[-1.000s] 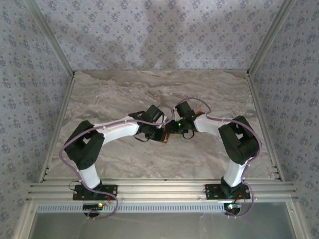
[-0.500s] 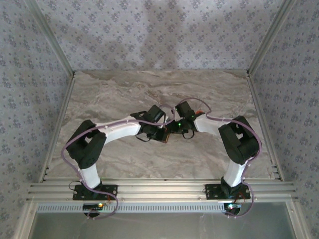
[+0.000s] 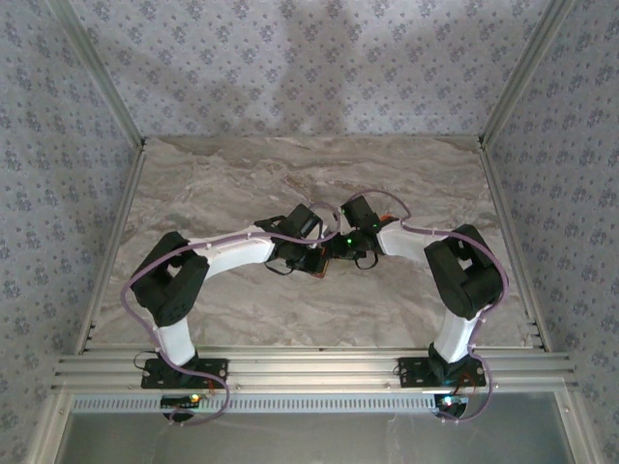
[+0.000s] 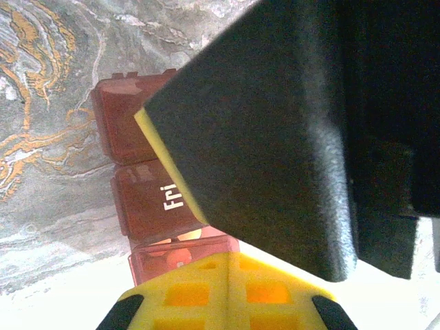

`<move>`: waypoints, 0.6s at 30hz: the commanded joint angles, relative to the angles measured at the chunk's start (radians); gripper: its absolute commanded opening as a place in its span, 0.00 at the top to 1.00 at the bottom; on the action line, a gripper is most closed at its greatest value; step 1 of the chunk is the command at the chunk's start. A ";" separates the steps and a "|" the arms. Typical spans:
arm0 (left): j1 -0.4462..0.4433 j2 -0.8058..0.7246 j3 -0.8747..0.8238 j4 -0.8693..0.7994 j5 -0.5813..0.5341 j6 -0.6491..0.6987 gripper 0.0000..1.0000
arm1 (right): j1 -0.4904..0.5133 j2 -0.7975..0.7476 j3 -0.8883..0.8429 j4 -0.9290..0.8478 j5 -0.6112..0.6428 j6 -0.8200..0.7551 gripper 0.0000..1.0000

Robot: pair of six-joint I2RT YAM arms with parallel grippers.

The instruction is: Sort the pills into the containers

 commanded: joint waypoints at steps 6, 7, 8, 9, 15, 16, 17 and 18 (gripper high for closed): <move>-0.016 0.040 -0.005 -0.069 -0.018 0.023 1.00 | -0.015 0.041 0.009 -0.036 0.037 0.025 0.61; -0.018 0.042 -0.003 -0.071 -0.021 0.025 1.00 | -0.015 0.041 0.009 -0.035 0.035 0.025 0.61; -0.019 0.045 -0.003 -0.074 -0.026 0.028 1.00 | -0.014 0.041 0.009 -0.034 0.036 0.026 0.61; -0.022 0.050 0.000 -0.079 -0.030 0.029 1.00 | -0.014 0.042 0.009 -0.034 0.036 0.026 0.61; -0.032 0.067 0.008 -0.089 -0.062 0.034 1.00 | -0.016 0.043 0.004 -0.030 0.032 0.023 0.62; -0.032 0.069 0.009 -0.091 -0.067 0.034 1.00 | -0.016 0.044 0.001 -0.029 0.030 0.024 0.61; -0.034 0.072 0.013 -0.092 -0.073 0.036 1.00 | -0.017 0.044 -0.001 -0.028 0.030 0.024 0.62; -0.033 0.073 0.015 -0.092 -0.074 0.036 1.00 | -0.017 0.043 -0.003 -0.025 0.030 0.024 0.62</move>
